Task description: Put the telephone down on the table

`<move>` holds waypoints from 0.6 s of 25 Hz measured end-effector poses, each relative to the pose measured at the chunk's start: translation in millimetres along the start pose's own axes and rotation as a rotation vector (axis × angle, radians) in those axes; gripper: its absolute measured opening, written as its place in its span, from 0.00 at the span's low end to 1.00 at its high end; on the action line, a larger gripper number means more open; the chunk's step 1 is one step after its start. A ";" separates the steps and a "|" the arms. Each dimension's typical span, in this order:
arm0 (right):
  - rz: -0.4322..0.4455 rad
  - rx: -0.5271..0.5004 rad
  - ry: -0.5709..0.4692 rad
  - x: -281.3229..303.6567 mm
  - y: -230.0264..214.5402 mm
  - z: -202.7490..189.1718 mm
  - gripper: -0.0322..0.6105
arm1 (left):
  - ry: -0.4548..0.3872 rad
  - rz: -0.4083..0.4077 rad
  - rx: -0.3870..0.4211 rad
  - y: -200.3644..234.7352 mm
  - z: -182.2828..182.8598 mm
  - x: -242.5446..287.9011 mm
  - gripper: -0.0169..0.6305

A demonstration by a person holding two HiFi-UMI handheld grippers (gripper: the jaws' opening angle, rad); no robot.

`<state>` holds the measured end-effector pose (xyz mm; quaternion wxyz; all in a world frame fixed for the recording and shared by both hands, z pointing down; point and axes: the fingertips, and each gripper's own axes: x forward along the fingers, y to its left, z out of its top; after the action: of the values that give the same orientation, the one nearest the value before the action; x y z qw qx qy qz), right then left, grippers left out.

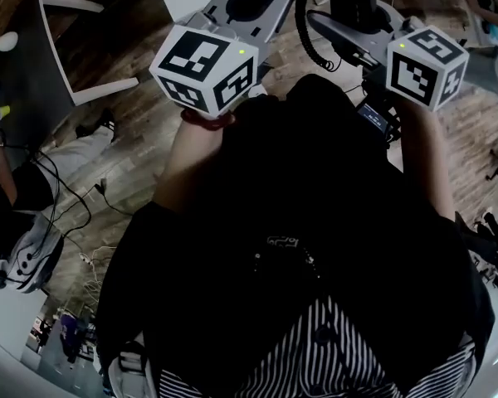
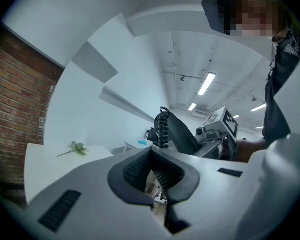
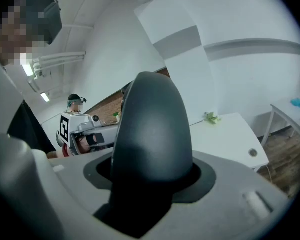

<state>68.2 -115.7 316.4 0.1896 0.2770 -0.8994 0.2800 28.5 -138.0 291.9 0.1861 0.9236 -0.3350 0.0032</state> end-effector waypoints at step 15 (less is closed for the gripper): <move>0.123 -0.054 0.005 -6.7 32.4 19.6 0.48 | -0.042 0.146 0.012 -16.7 17.3 -48.8 0.04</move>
<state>50.2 -102.6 285.0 0.1815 0.2152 -0.9215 0.2675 -1.1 -102.0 263.6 0.1729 0.8977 -0.4053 -0.0006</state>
